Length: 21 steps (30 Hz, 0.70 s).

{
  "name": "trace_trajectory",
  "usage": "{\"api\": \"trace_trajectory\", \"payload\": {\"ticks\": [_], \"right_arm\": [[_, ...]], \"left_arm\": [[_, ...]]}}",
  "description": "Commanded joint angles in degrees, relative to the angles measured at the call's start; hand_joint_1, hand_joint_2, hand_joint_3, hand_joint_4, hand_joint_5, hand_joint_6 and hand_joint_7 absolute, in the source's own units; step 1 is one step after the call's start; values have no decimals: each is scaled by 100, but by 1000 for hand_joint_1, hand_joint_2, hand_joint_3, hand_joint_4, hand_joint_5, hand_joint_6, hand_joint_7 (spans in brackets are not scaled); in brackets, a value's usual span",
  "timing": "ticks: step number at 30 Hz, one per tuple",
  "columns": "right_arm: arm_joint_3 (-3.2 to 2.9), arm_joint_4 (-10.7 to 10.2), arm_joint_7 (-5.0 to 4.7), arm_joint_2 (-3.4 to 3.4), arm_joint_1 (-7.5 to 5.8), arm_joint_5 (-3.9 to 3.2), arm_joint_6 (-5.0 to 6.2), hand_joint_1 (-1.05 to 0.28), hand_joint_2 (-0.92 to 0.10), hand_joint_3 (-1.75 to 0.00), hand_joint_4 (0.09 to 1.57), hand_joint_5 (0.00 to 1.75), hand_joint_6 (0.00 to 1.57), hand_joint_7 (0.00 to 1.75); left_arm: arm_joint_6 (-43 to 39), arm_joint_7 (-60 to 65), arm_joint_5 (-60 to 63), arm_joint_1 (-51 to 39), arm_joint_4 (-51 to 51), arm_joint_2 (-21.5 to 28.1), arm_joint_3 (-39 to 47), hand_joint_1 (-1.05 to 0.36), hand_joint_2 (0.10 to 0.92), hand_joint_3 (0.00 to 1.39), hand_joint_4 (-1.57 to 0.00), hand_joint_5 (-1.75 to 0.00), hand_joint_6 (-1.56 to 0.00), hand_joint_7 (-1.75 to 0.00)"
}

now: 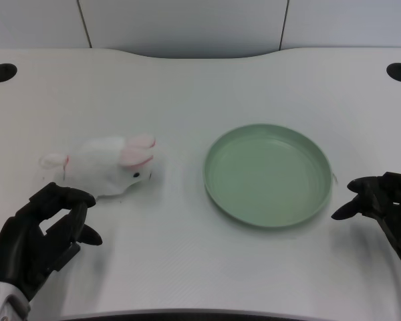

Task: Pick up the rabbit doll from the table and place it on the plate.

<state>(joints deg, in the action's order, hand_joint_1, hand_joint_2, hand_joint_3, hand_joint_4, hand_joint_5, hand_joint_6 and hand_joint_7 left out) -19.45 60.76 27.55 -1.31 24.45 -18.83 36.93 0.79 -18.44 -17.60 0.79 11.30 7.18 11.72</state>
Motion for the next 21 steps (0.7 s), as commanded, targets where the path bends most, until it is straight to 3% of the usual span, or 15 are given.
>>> {"api": "trace_trajectory", "payload": {"ticks": [1, 6, 13, 16, 19, 21], "right_arm": [[-54, -2, 33, -93, 4, -47, -22, -1048, -883, -1, 1336, 797, 1572, 297], [-34, -6, -5, -101, -21, 7, 62, -1048, -897, -8, 1339, 806, 1572, 293], [-54, -32, 33, -88, -27, -45, -7, -1048, -882, -2, 1335, 804, 1572, 292], [-55, 7, 84, -93, -33, -45, 23, -1048, -884, -3, 1334, 802, 1572, 290], [-38, -32, 38, -81, -60, -12, 31, -1048, -885, -3, 1338, 802, 1572, 286], [-38, -64, 52, -75, -77, -25, 12, -1048, -886, -3, 1338, 799, 1572, 285]], "left_arm": [[105, 108, 68, -55, -82, 75, 16, -433, 921, 550, -472, -1737, -441, -1421], [106, 107, 73, -94, -154, 62, -2, -427, 921, 555, -463, -1736, -432, -1417], [-17, 160, 228, -158, -269, 40, -34, -430, 921, 542, -460, -1724, -440, -1410], [-327, 7, 198, -172, -203, 36, -30, -432, 921, 553, -452, -1727, -423, -1401], [-943, -170, 288, -193, -231, 106, -67, -474, 921, 531, -480, -1704, -448, -1372], [-1336, -202, 429, -201, -351, 161, -102, -504, 921, 502, -503, -1631, -486, -1252]]}}
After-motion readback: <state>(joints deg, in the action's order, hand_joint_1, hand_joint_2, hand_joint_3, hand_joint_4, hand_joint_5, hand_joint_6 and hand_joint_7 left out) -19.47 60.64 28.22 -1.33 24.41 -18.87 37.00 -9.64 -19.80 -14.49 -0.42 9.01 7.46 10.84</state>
